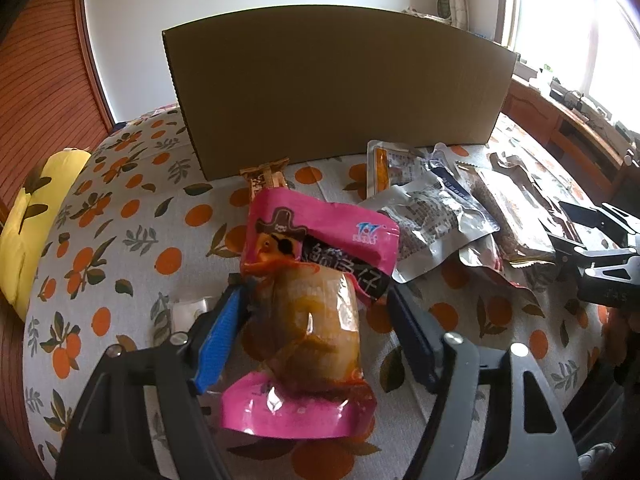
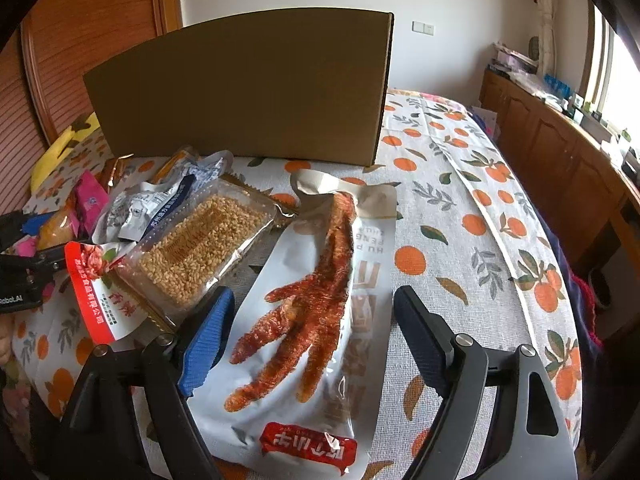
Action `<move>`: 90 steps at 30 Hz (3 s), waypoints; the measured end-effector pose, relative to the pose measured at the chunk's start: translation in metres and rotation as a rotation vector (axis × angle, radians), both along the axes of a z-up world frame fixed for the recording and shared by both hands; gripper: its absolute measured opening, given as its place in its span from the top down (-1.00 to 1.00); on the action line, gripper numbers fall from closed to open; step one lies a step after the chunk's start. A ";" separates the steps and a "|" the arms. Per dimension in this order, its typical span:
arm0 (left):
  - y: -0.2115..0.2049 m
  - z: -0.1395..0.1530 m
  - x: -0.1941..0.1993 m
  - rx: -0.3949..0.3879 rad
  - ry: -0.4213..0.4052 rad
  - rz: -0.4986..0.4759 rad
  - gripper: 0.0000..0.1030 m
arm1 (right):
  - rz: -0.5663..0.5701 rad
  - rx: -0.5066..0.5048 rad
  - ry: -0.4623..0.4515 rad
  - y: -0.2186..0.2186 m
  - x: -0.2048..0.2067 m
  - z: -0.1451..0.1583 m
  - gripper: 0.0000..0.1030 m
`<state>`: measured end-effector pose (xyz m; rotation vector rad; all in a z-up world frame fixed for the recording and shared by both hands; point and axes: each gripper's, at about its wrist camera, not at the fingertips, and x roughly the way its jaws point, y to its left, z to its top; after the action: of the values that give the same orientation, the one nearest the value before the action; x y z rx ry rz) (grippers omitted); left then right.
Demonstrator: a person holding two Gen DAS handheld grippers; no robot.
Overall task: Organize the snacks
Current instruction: 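Close the right gripper on the white chicken-feet pouch, then lift and carry the sausage with the left gripper while the right carries the white pouch to the box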
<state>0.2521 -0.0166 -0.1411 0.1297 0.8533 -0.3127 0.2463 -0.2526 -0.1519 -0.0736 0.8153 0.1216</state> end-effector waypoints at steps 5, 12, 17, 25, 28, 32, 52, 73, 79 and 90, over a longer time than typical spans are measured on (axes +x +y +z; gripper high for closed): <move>0.003 0.000 -0.010 -0.008 -0.026 0.000 -0.17 | 0.000 0.000 0.002 0.000 0.000 0.000 -0.63; 0.006 0.006 -0.021 -0.045 -0.018 -0.015 -0.13 | 0.016 -0.001 0.010 -0.002 0.000 0.000 -0.54; 0.008 0.012 -0.025 -0.068 -0.033 -0.010 -0.13 | 0.031 0.014 0.026 -0.013 -0.003 0.005 -0.27; 0.007 0.018 -0.029 -0.090 -0.048 -0.020 -0.13 | 0.022 0.069 0.015 -0.027 -0.010 0.015 0.02; 0.008 0.020 -0.030 -0.098 -0.050 -0.020 -0.13 | 0.018 0.094 0.014 -0.031 -0.011 0.017 0.02; 0.008 0.022 -0.031 -0.105 -0.056 -0.021 -0.13 | 0.015 0.108 -0.001 -0.032 -0.016 0.021 0.02; 0.002 0.024 -0.024 -0.108 -0.050 -0.030 0.18 | 0.023 0.135 -0.029 -0.035 -0.022 0.030 0.01; 0.008 0.095 -0.030 -0.185 -0.217 -0.052 0.19 | 0.082 0.132 -0.156 -0.022 -0.029 0.087 0.01; 0.005 0.124 -0.007 -0.198 -0.278 -0.072 0.19 | 0.129 0.112 -0.227 -0.015 -0.016 0.122 0.01; -0.006 0.161 0.069 -0.222 -0.348 -0.089 0.19 | 0.222 0.078 -0.307 0.005 0.058 0.158 0.00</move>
<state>0.3209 -0.0227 0.0201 0.0136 0.4651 -0.4510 0.3048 -0.2472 0.0066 -0.1061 0.4928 0.3431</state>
